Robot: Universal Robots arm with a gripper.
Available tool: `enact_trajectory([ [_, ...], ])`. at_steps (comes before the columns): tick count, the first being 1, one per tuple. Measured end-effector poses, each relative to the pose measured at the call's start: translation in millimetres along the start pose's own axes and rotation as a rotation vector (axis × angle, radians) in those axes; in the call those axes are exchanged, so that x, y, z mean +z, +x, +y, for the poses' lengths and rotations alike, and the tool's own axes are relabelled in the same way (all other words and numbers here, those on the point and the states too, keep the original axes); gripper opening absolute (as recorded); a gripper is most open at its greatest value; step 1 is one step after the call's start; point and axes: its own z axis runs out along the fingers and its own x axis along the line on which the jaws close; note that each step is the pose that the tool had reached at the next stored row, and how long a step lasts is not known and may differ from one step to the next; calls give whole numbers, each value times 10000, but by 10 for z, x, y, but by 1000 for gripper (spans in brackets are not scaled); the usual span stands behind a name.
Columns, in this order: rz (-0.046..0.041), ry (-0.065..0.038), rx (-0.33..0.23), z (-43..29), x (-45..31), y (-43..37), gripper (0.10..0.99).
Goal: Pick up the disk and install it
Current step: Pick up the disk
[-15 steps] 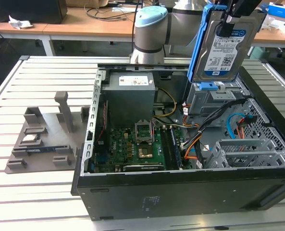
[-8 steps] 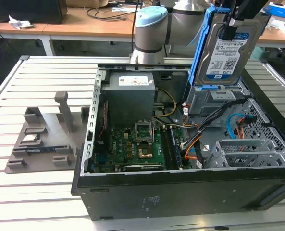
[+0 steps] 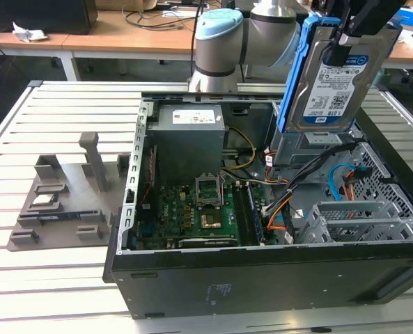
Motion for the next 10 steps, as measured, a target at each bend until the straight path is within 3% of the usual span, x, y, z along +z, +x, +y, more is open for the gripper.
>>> enact_trajectory([
  [2, 14, 0, 1, 1, 2, 43, 365],
  [5, 62, -1, 3, 2, 8, 174, 365],
  [10, 110, -1, 6, 4, 14, 299, 365],
])
